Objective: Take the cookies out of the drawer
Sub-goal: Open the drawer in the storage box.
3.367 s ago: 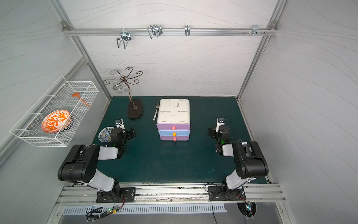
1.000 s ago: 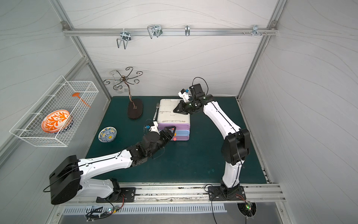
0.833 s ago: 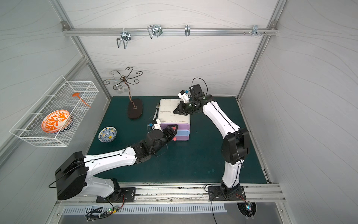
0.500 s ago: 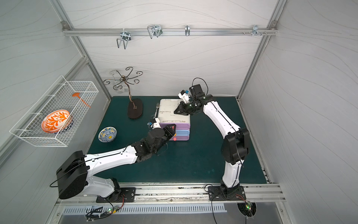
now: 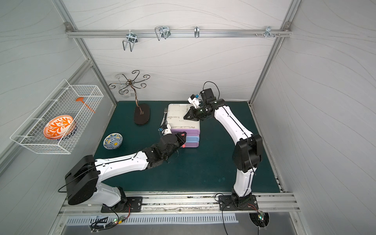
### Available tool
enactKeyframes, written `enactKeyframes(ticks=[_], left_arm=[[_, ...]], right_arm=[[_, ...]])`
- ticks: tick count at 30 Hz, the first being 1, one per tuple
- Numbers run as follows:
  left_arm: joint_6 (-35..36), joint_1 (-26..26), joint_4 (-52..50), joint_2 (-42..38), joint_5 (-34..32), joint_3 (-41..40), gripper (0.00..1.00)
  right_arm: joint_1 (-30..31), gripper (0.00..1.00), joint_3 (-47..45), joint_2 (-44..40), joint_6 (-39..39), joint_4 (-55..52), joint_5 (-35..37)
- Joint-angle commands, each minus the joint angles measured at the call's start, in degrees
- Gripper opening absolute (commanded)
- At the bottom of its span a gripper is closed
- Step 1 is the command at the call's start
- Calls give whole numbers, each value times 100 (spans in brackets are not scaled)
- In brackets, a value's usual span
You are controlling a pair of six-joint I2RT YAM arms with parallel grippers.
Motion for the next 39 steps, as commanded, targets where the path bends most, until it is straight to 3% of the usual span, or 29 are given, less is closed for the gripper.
enactKeyframes(ticks=[1, 5, 11, 24, 39], left_arm=[[88, 44, 185, -53, 17, 285, 17], [91, -7, 315, -119, 243, 126, 11], [-48, -313, 173, -469, 338, -265, 9], [-763, -1402, -606, -1298, -84, -1023, 6], [-1207, -2006, -784, -1616, -586, -1374, 5]], right_arm=[[-53, 11, 1, 140, -79, -303, 36], [-53, 11, -8, 131, -92, -313, 86], [-62, 10, -43, 158, -90, -312, 141], [-27, 9, -114, 183, 6, -303, 328], [190, 8, -297, 118, 6, -323, 506]])
